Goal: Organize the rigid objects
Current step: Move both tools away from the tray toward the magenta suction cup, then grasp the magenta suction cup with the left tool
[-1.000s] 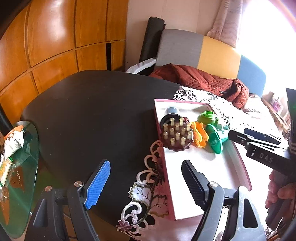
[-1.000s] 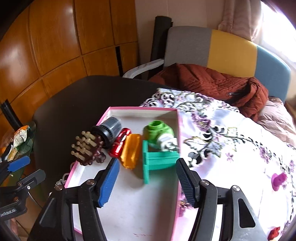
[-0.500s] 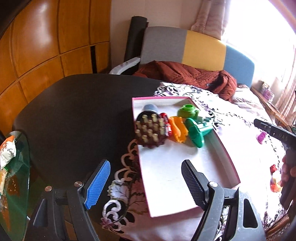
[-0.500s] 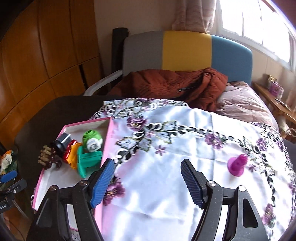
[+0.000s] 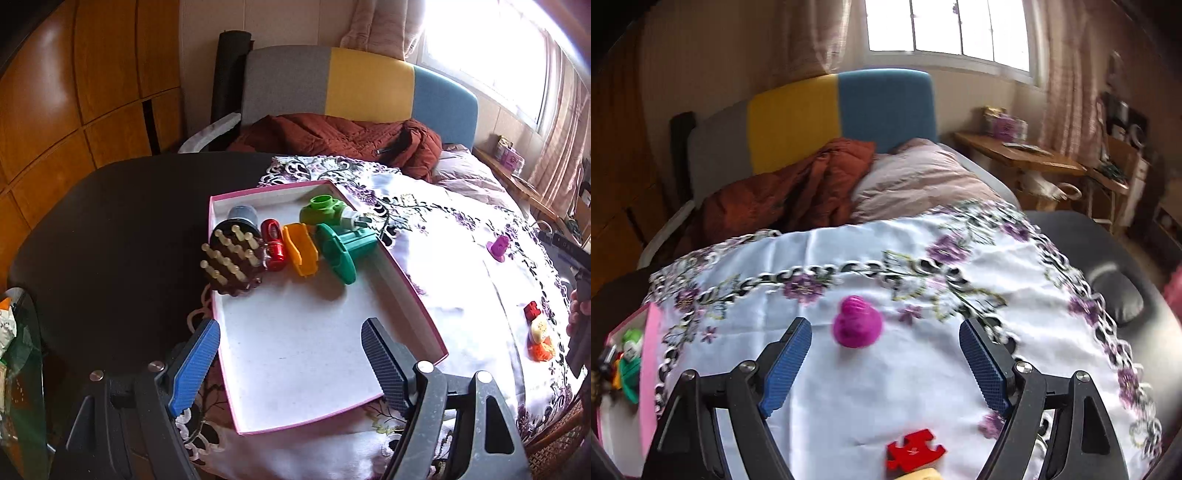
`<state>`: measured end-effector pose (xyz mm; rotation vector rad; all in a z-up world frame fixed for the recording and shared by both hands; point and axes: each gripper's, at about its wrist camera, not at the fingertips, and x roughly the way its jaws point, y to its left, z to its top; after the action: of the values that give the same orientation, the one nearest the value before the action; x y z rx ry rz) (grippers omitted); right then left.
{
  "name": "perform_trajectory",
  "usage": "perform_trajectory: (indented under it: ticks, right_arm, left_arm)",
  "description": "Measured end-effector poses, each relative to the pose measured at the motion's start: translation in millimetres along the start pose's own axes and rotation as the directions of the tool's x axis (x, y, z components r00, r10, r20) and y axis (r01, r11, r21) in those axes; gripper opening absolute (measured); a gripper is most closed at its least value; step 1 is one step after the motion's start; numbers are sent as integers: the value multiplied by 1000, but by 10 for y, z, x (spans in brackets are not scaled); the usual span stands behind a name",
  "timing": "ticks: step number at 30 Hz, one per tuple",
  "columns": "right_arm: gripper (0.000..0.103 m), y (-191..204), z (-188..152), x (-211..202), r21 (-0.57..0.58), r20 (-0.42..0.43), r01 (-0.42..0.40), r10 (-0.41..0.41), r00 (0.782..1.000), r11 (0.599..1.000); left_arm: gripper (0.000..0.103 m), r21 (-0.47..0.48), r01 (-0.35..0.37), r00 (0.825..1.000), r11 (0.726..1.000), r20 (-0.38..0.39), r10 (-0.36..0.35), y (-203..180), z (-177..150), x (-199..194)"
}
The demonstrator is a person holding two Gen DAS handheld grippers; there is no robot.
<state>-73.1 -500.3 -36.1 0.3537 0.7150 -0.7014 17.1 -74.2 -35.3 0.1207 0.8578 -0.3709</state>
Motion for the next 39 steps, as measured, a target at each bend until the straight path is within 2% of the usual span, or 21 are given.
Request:
perform_trajectory:
  ticks: [1, 5, 7, 16, 23, 26, 29, 32, 39]
  right_arm:
    - [83, -84, 7, 84, 29, -51, 53, -52, 997, 998]
    - [83, -297, 43, 101, 133, -48, 49, -43, 998, 990]
    - [87, -288, 43, 97, 131, -53, 52, -46, 998, 990]
    - [90, -231, 29, 90, 114, -48, 59, -54, 997, 992]
    - [91, -376, 47, 85, 176, -55, 93, -85, 995, 980]
    - [91, -502, 60, 45, 237, -44, 107, -100, 994, 966]
    - [91, -667, 69, 9, 318, -38, 110, -104, 994, 942]
    - [91, -801, 52, -24, 392, -37, 102, -95, 995, 914]
    - [92, -897, 58, -70, 453, -15, 56, -55, 998, 890]
  left_arm:
    - [80, 0, 6, 1000, 1000, -1, -6, -17, 1, 7]
    - [80, -4, 22, 1000, 1000, -17, -22, -66, -13, 49]
    - [80, -2, 27, 999, 1000, -25, -27, -91, -25, 62]
    - [79, 37, 46, 998, 998, -36, -44, -190, -56, 81]
    - [78, 10, 59, 997, 998, -42, -58, -206, -42, 94]
    - [73, -14, 98, 994, 995, -40, -98, -238, 33, 94]
    - [73, 6, 156, 987, 988, -34, -156, -407, 143, 102]
    - [73, 75, 205, 978, 976, -52, -201, -719, 259, 167]
    - [72, 269, 307, 952, 913, -98, -292, -1628, 428, 467]
